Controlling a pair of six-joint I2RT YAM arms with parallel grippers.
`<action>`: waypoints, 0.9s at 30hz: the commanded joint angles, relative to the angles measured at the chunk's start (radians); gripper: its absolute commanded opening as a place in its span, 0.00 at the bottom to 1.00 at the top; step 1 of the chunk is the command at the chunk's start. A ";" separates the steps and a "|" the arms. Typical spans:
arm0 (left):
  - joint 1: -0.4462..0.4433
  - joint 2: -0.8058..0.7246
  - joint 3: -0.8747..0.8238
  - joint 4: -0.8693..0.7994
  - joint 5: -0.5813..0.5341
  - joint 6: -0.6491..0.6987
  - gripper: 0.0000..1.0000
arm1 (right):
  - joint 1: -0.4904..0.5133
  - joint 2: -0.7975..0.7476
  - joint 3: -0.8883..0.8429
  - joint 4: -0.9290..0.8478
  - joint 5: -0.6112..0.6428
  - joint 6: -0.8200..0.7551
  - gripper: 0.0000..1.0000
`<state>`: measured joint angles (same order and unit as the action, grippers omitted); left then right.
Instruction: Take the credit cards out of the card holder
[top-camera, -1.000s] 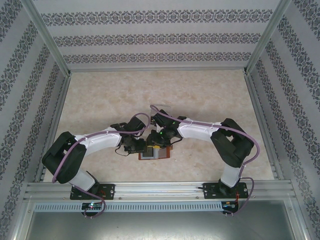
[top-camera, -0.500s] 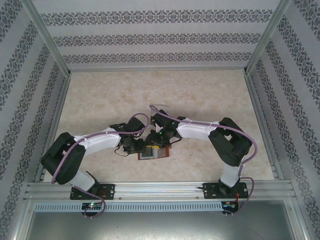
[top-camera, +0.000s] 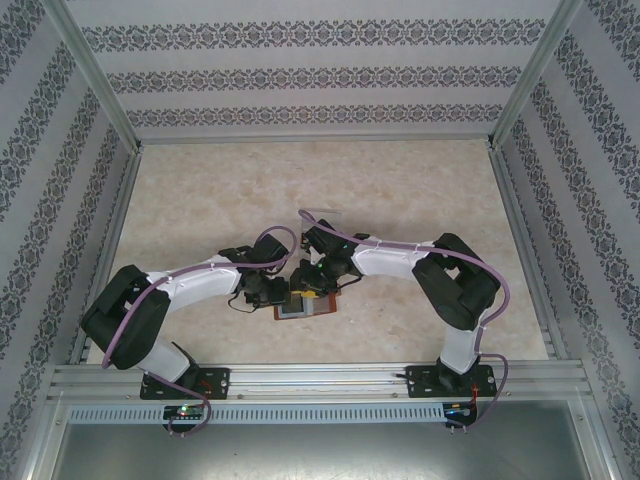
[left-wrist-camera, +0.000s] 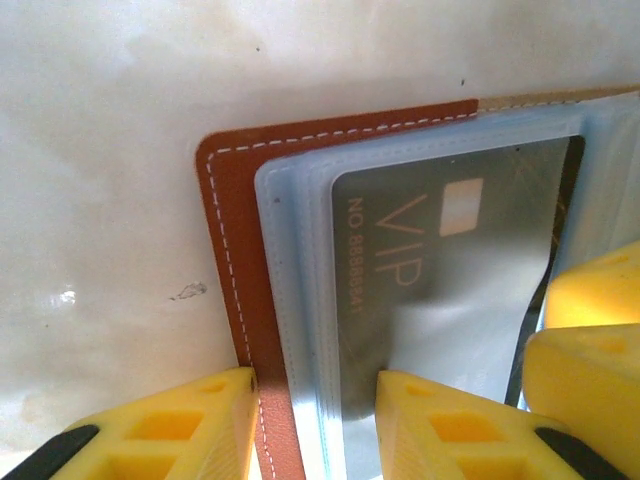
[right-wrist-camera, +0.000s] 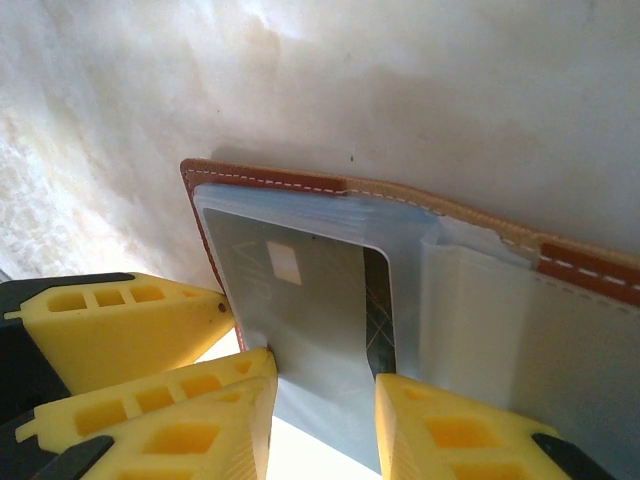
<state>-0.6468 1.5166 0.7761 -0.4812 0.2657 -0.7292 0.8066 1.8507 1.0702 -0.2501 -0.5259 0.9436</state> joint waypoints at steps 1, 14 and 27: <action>-0.014 0.006 -0.016 0.052 0.029 0.016 0.37 | 0.020 0.060 -0.034 0.075 0.020 0.031 0.33; -0.015 -0.079 0.011 -0.006 -0.038 0.018 0.38 | 0.020 0.033 -0.065 0.084 0.048 0.042 0.30; 0.004 -0.097 0.002 -0.031 -0.085 0.025 0.38 | 0.018 0.014 -0.071 0.091 0.045 0.041 0.28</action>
<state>-0.6479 1.4220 0.7765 -0.5179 0.1970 -0.7273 0.8097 1.8545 1.0180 -0.1482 -0.5171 0.9741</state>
